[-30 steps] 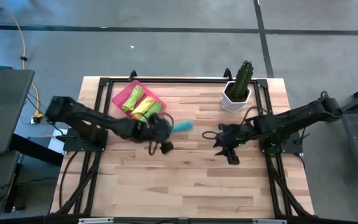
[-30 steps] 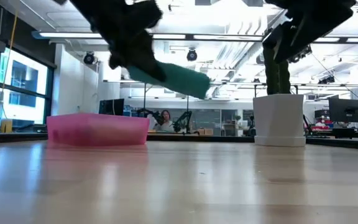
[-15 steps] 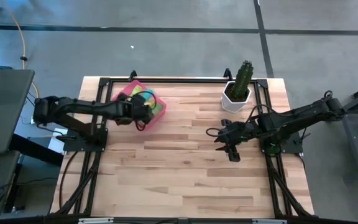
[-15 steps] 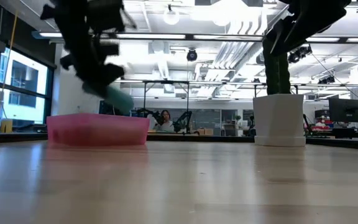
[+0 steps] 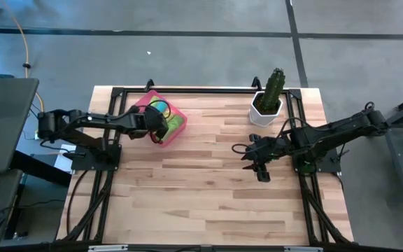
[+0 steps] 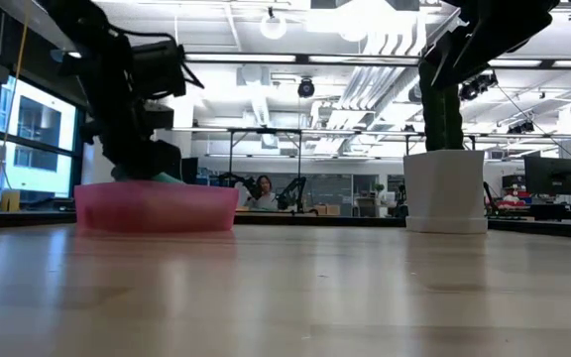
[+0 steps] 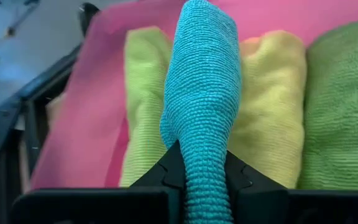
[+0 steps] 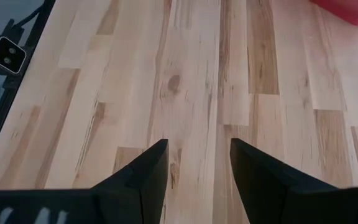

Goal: Roll microfiber towels into tight, uniform cylinder then place into a basket
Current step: Put the rolled blue microfiber cloth into the pink bin

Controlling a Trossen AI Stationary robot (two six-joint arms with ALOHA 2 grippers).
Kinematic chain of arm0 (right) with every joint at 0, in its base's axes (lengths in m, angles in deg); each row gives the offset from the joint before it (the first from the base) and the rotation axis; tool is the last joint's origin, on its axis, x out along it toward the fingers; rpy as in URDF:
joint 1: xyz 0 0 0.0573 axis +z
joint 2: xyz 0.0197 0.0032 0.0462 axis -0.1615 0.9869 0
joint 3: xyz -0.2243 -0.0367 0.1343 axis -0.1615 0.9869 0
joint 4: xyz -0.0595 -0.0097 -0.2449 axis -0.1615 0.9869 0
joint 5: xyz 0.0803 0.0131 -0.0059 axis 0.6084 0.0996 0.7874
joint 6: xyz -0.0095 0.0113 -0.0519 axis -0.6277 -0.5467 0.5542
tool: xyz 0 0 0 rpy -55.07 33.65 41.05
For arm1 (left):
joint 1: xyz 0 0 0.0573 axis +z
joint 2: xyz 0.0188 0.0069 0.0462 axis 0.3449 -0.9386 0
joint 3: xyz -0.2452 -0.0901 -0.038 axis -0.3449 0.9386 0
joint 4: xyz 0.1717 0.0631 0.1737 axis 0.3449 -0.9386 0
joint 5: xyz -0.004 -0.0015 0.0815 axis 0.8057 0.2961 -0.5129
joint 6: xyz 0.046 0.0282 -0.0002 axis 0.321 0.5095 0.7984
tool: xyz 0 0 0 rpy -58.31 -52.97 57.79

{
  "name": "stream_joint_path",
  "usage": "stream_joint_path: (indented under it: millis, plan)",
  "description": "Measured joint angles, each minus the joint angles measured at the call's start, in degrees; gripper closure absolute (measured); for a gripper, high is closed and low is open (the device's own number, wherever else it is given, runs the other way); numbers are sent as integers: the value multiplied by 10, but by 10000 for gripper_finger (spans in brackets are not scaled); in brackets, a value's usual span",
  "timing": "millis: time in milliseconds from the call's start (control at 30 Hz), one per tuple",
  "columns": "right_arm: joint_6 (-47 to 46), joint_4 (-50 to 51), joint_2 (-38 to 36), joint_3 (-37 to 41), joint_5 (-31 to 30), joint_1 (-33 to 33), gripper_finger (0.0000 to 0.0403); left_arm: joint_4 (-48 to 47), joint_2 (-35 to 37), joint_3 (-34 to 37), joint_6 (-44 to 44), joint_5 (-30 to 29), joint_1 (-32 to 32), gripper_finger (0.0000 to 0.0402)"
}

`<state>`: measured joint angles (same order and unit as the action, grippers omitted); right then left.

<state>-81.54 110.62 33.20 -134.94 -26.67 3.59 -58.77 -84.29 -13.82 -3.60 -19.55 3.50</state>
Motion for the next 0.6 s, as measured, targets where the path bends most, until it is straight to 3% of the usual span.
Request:
stream_joint_path:
  millis: [367, 600]
  plan:
    - [-1, 0, 0, 0, 0, 0, 238, 29, 0, 32, 4, 58, 22, 370]
    - [-1, 0, 0, 0, 0, 0, 238, 37, 0, 40, -10, 64, 22, 360]
